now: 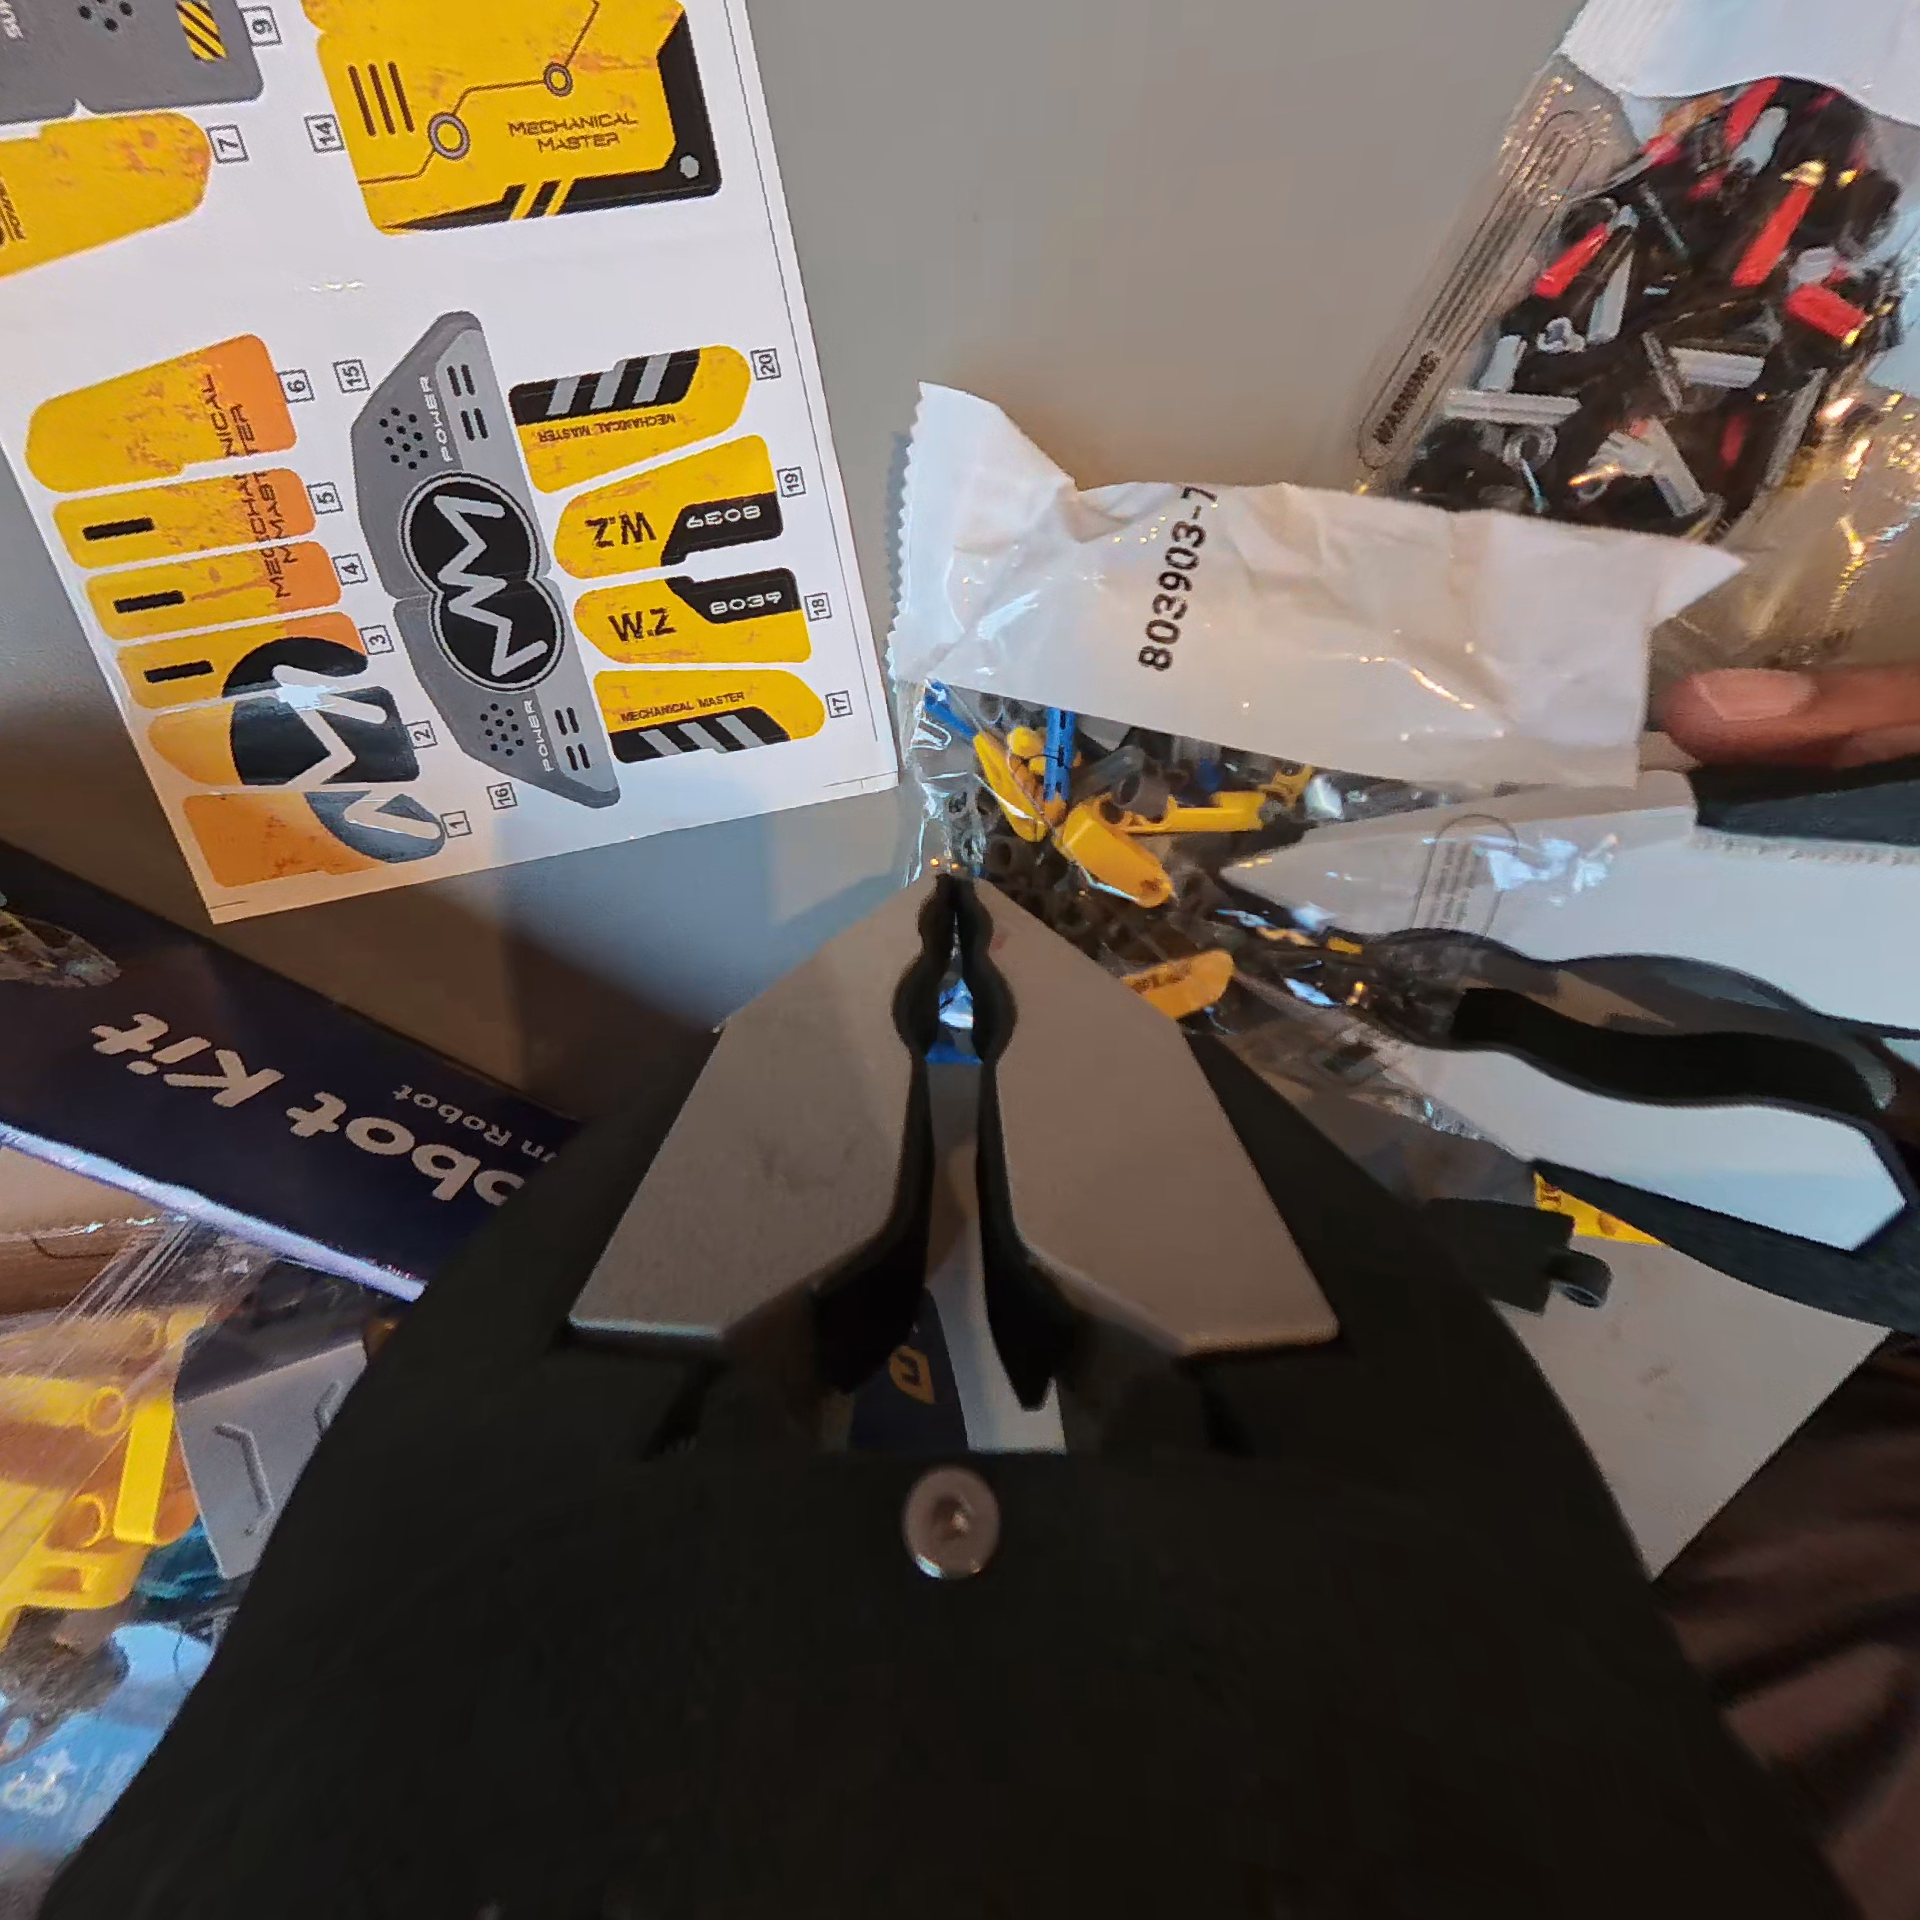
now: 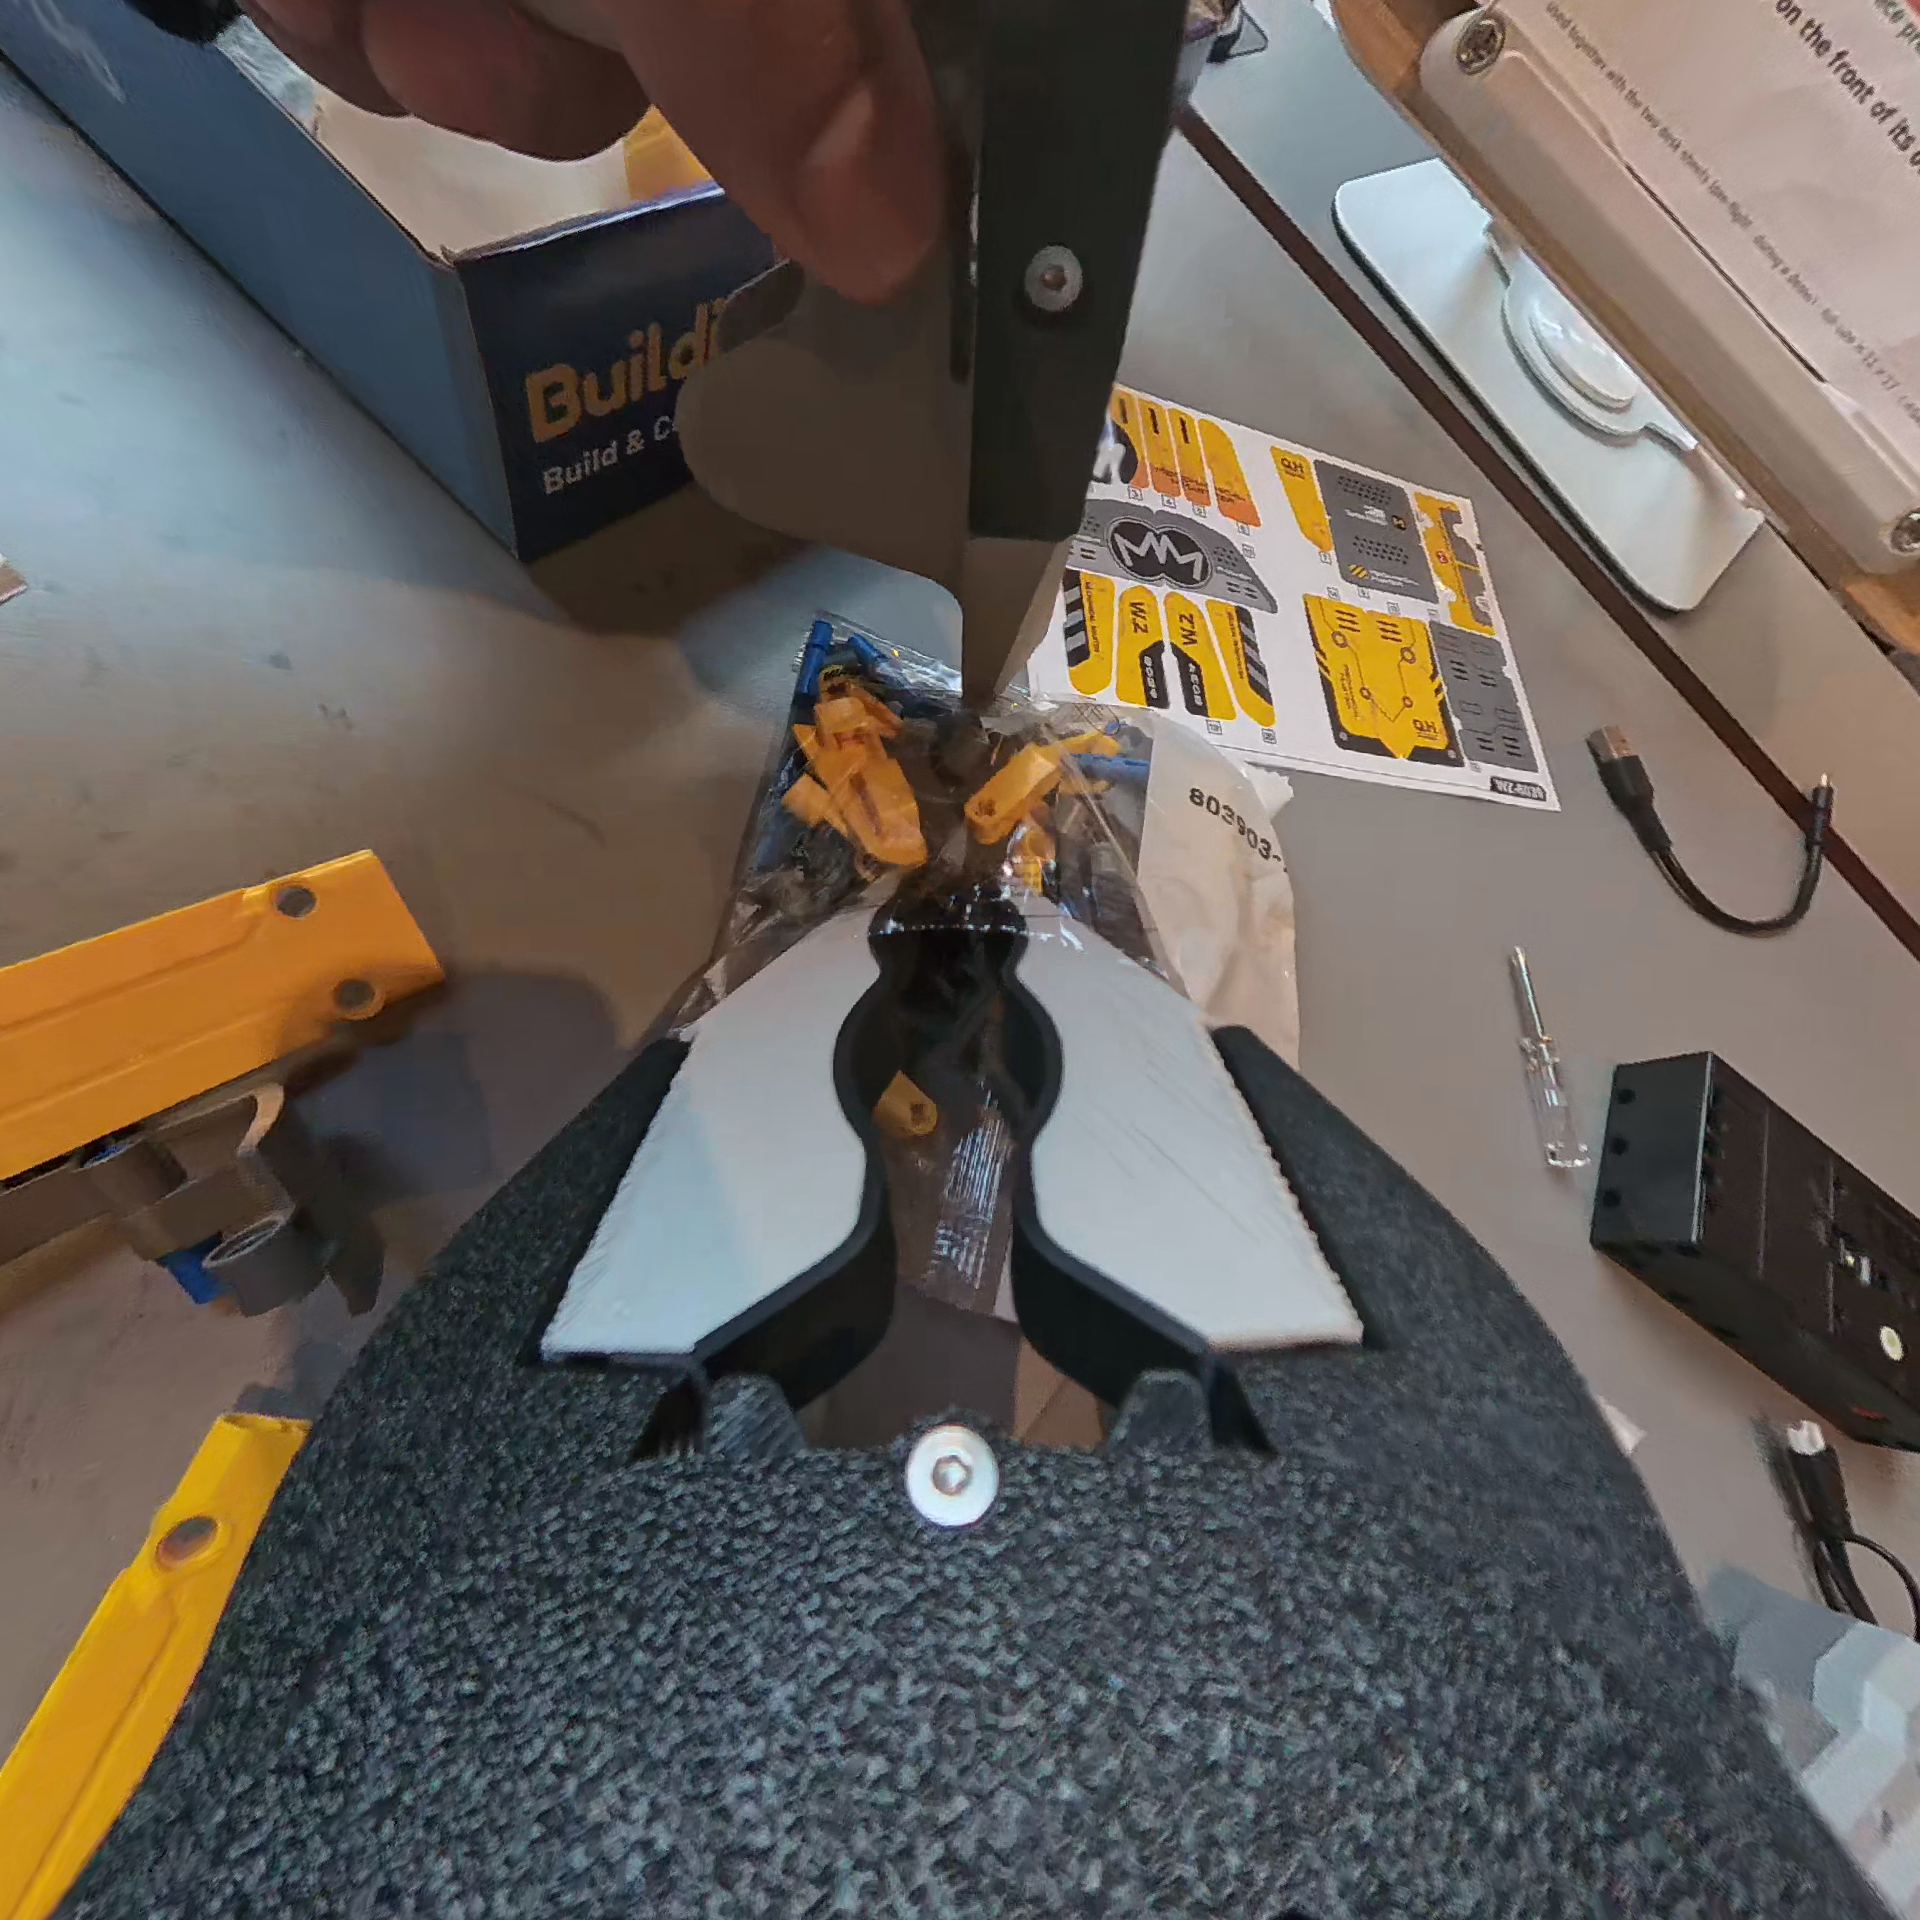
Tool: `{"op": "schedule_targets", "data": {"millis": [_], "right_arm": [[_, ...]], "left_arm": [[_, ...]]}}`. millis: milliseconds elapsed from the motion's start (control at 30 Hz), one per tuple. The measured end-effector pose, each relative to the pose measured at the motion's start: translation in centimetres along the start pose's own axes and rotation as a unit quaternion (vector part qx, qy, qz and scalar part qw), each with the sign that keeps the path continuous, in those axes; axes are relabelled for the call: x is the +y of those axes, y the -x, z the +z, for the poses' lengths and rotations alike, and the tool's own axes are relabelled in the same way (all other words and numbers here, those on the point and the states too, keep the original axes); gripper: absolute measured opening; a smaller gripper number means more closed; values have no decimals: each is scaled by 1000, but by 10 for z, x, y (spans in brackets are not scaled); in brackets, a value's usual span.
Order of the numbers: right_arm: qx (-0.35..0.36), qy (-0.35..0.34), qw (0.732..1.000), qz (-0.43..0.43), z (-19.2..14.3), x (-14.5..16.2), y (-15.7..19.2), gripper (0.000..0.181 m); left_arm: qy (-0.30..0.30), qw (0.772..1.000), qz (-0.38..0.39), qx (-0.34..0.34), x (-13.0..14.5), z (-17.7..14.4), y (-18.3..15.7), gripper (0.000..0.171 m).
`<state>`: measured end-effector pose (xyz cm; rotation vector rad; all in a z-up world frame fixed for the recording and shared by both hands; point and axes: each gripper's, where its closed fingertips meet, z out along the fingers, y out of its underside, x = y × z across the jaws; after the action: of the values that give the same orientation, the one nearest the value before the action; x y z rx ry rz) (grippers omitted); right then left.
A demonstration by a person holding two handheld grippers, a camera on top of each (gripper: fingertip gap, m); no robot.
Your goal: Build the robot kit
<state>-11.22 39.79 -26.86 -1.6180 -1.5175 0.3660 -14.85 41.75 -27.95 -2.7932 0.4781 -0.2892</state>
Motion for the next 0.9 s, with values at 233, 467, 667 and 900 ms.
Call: {"op": "schedule_targets", "data": {"millis": [233,467,667,900], "right_arm": [[-17,-2,997,-81,-5,-3,7,16],[-6,-13,991,-131,-15,-6,6,2],[19,-10,985,-169,-13,-6,2,17],[6,-12,986,-166,-5,-3,3,8]], "left_arm": [[0,1000,18,2,1,1,-2,0],[-4,1000,15,3,1,1,0,0],[-1,1000,21,1,1,1,-1,0],[-2,1000,26,-3,1,2,-2,0]]}}
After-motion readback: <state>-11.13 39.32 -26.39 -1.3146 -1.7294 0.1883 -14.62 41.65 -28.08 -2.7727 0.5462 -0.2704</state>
